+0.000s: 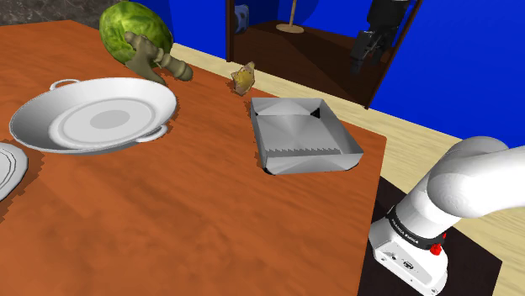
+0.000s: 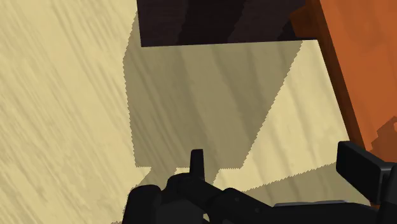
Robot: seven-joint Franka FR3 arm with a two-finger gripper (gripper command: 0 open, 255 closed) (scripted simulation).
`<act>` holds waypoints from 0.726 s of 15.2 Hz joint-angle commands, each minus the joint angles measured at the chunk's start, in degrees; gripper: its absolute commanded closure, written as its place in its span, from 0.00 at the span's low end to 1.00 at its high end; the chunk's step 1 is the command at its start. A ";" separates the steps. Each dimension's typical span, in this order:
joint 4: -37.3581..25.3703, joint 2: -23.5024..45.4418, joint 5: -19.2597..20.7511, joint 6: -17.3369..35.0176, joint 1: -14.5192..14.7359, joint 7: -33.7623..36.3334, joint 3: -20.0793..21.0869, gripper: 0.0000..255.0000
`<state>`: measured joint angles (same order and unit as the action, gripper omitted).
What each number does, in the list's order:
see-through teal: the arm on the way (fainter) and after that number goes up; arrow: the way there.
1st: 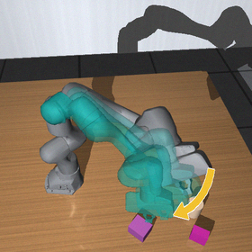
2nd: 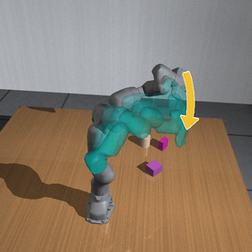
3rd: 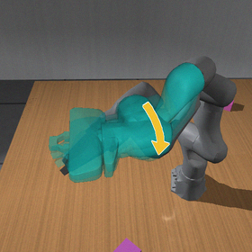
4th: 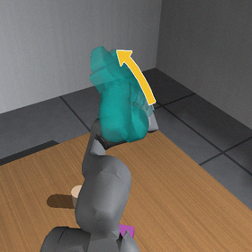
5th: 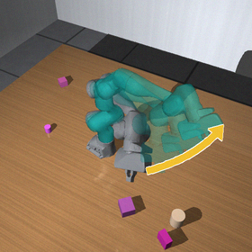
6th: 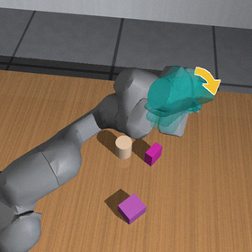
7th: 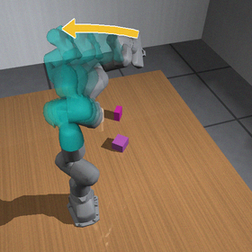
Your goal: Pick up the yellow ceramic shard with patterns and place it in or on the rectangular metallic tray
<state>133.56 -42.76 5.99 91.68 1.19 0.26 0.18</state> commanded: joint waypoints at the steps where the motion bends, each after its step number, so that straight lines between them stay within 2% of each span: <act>1: 0.00 0.00 0.00 0.00 0.00 0.00 0.00 0.00; 11: -16.08 19.55 -3.91 -0.80 3.48 7.44 8.15 0.00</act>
<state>119.40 -25.44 2.25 90.99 4.44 7.10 7.66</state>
